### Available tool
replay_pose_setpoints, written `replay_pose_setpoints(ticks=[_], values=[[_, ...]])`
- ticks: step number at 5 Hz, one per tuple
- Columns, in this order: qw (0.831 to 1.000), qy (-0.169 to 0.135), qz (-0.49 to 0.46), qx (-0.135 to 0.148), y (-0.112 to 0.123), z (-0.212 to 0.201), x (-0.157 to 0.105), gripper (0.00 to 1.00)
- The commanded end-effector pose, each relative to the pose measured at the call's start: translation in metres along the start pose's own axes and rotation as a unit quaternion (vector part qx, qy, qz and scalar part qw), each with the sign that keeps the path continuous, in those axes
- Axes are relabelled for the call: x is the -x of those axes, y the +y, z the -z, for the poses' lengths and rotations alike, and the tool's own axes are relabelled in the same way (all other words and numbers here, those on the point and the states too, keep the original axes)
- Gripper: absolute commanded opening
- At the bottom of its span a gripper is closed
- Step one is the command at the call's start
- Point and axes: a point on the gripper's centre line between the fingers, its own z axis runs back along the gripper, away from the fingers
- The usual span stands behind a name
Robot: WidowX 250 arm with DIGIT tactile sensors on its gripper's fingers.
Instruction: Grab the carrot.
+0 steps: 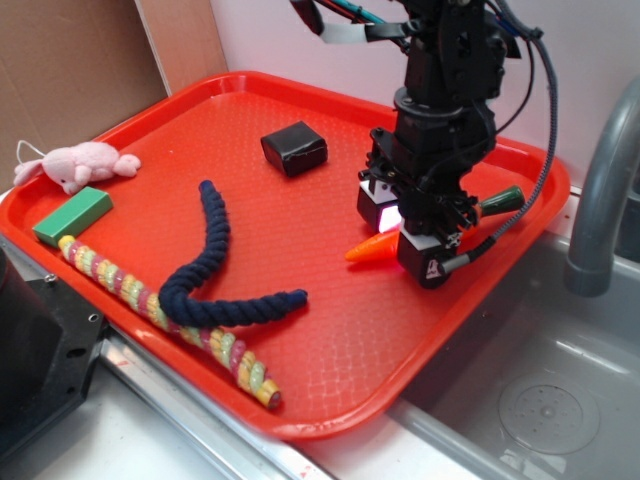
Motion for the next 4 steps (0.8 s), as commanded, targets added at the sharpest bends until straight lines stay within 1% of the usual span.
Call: replay_pose_setpoints(ticks=[1, 2, 3, 4], values=[[0.977, -0.144, -0.159, 0.003, 0.045, -0.112, 0.065, 0.00], [0.964, -0.155, -0.214, 0.007, 0.061, -0.156, 0.094, 0.00], [0.955, -0.178, -0.236, -0.003, 0.067, -0.203, 0.107, 0.00], [0.949, -0.179, -0.260, -0.013, 0.071, -0.219, 0.109, 0.00]])
